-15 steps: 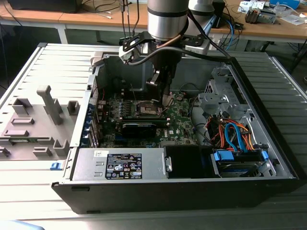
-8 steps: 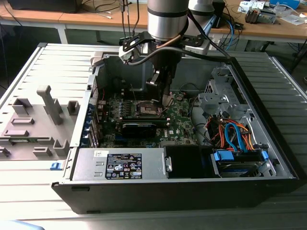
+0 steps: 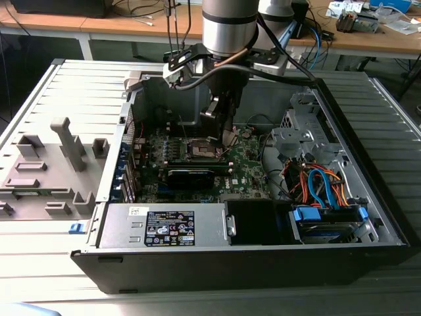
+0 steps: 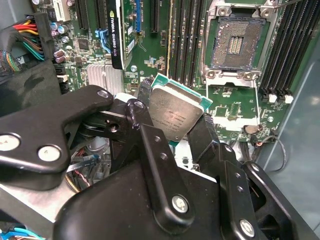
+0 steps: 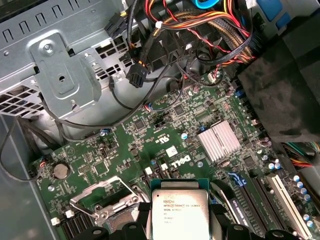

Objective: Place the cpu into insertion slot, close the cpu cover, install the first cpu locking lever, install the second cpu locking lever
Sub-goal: 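Place the cpu into insertion slot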

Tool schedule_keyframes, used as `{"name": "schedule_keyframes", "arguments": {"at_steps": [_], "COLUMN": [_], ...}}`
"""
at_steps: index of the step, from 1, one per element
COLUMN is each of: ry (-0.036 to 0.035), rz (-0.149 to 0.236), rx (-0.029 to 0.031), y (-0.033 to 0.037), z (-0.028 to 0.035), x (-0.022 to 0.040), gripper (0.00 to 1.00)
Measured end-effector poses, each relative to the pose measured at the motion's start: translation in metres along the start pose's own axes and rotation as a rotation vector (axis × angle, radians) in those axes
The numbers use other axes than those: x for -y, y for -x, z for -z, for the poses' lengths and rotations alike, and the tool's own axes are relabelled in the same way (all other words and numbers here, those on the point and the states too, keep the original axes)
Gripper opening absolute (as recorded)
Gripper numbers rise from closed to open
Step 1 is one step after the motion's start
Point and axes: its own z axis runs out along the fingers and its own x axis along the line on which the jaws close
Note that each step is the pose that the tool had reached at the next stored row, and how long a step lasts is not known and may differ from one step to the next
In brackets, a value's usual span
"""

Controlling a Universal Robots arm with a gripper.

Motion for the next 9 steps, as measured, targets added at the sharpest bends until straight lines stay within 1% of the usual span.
{"name": "schedule_keyframes", "arguments": {"at_steps": [9], "ry": [-0.0003], "rz": [-0.007], "rx": [0.0005], "y": [0.0000], "z": [-0.0004], "x": [0.0000], "gripper": [0.55]}}
